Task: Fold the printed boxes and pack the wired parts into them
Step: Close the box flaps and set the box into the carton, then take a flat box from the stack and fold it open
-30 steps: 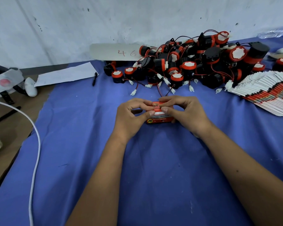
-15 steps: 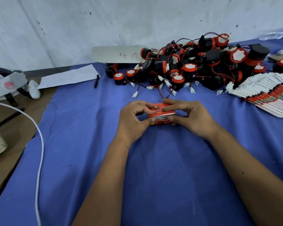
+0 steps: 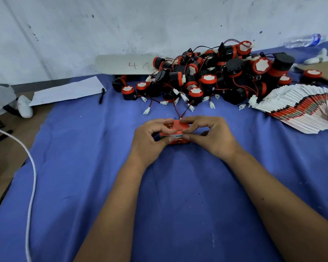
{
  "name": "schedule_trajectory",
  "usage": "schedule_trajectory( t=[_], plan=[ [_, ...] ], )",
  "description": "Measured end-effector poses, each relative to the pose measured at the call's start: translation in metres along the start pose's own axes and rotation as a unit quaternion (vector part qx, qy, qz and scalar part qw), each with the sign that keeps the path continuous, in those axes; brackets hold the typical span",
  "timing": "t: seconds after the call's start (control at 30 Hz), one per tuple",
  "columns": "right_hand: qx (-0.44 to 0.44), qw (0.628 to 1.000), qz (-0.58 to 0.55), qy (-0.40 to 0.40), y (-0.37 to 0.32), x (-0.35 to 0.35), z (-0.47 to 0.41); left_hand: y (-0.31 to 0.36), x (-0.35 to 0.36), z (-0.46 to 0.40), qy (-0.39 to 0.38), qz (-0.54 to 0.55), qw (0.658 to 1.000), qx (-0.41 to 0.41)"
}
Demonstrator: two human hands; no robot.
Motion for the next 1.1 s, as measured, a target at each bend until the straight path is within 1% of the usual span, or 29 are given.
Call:
schedule_trajectory(
  t=[0.1,0.17,0.2,0.3,0.37,0.43,0.5,0.6,0.67,0.73,0.8,0.83,0.9,0.97,1.0,1.03,1.1],
  plan=[
    [-0.054,0.996,0.067,0.009,-0.013,0.003,-0.001,0.000,-0.001,-0.001,0.005,-0.011,1.000,-0.007],
    [-0.085,0.987,0.137,-0.004,-0.021,0.010,0.000,-0.001,-0.002,-0.001,0.014,-0.032,0.999,-0.020],
    [-0.085,0.984,0.155,-0.015,-0.022,0.012,0.001,-0.001,-0.002,-0.002,0.017,-0.033,0.999,-0.028],
    [-0.081,0.983,0.162,-0.025,-0.025,0.015,0.006,0.004,-0.001,-0.003,0.018,-0.024,0.999,-0.037],
    [-0.079,0.982,0.167,-0.024,-0.030,0.009,0.016,0.012,0.004,-0.002,0.001,-0.022,0.999,-0.032],
    [-0.080,0.980,0.180,-0.018,-0.041,-0.005,0.031,0.022,0.015,-0.001,-0.032,-0.009,0.999,-0.030],
    [-0.063,0.978,0.198,0.004,-0.055,-0.038,0.051,0.045,0.039,-0.004,-0.065,0.029,0.997,-0.013],
    [-0.065,0.966,0.232,0.091,-0.091,-0.115,0.086,0.112,0.087,-0.017,-0.087,0.106,0.989,0.049],
    [-0.074,0.935,0.301,0.170,-0.126,-0.176,0.120,0.174,0.130,-0.026,-0.109,0.179,0.972,0.110],
    [-0.052,0.900,0.360,0.241,-0.164,-0.239,0.158,0.241,0.181,-0.030,-0.151,0.266,0.940,0.152],
    [0.026,0.865,0.410,0.287,-0.195,-0.297,0.199,0.306,0.234,-0.027,-0.218,0.322,0.907,0.163],
    [0.080,0.846,0.435,0.298,-0.207,-0.323,0.221,0.335,0.259,-0.022,-0.258,0.324,0.894,0.168],
    [0.194,0.789,0.488,0.318,-0.226,-0.370,0.272,0.386,0.308,-0.002,-0.335,0.282,0.877,0.195],
    [0.303,0.708,0.532,0.350,-0.239,-0.407,0.321,0.415,0.347,0.025,-0.400,0.236,0.859,0.215],
    [0.363,0.673,0.537,0.356,-0.239,-0.420,0.342,0.422,0.363,0.038,-0.417,0.207,0.856,0.226],
    [0.426,0.644,0.534,0.343,-0.234,-0.429,0.360,0.427,0.376,0.050,-0.428,0.172,0.854,0.240],
    [0.539,0.613,0.512,0.267,-0.215,-0.434,0.380,0.428,0.394,0.063,-0.423,0.099,0.860,0.269]
  ],
)
Point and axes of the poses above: each hand's wrist, its own z-axis away from the middle knuckle, its own x-axis out of the palm, y = z × x, the point moved 8 cm from there along -z, towards the middle knuckle, and after that the axes turned 1 degree about -z, right-handed, at the moved point
